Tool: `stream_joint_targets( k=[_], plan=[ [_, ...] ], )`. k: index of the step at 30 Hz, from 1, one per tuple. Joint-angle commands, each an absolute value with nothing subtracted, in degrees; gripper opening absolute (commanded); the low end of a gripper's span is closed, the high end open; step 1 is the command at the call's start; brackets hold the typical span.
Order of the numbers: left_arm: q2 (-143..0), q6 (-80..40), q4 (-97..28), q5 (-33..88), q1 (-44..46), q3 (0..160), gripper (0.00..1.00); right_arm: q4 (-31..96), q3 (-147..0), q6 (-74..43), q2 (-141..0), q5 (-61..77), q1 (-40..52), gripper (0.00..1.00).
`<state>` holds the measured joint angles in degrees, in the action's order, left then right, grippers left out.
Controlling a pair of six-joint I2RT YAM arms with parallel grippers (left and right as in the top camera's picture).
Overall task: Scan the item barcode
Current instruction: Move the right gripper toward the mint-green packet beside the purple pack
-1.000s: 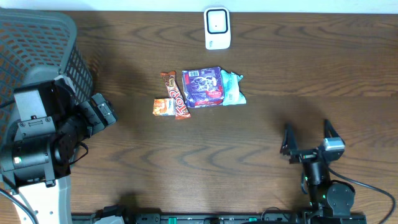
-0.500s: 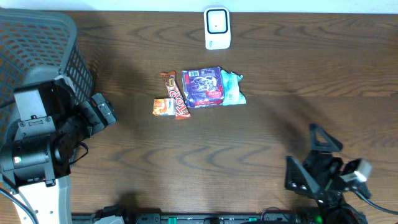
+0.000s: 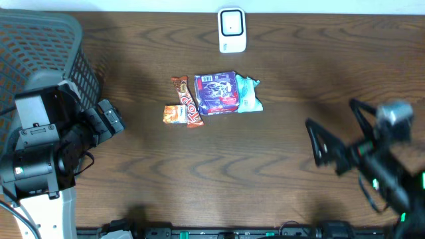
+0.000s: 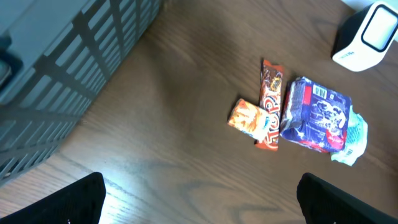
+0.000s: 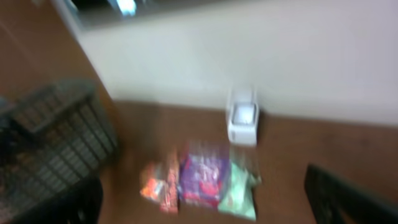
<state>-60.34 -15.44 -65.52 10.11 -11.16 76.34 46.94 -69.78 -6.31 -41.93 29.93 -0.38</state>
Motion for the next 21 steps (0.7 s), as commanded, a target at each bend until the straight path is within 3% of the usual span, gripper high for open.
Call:
stream_joint_targets(
  k=[1, 4, 11, 19, 20, 21],
  plan=[
    [-60.3, -15.7, -65.6, 9.8, -11.3, 76.9, 0.98, 58.4, -78.7, 2.5, -53.9, 31.0, 0.1, 0.99],
    [-60.3, -15.7, -65.6, 9.8, -11.3, 76.9, 0.98, 66.2, -82.7, 2.1, -61.9, 35.0, 0.1, 0.99],
    [-60.3, -15.7, -65.6, 9.8, -11.3, 76.9, 0.98, 67.6, -83.0, -4.9, -74.6, 50.0, 0.3, 0.99],
    [-60.3, -15.7, -65.6, 9.8, -11.3, 76.9, 0.98, 67.0, -81.8, -2.9, -85.5, 47.7, 7.7, 0.99],
    [-60.3, -15.7, -65.6, 9.8, -11.3, 76.9, 0.98, 66.7, -81.8, -2.9, -86.7, 46.1, 8.5, 0.96],
    [-60.3, -15.7, -65.6, 9.8, -11.3, 76.9, 0.98, 66.3, -81.8, -2.9, -87.8, 44.0, 9.1, 0.83]
  ],
)
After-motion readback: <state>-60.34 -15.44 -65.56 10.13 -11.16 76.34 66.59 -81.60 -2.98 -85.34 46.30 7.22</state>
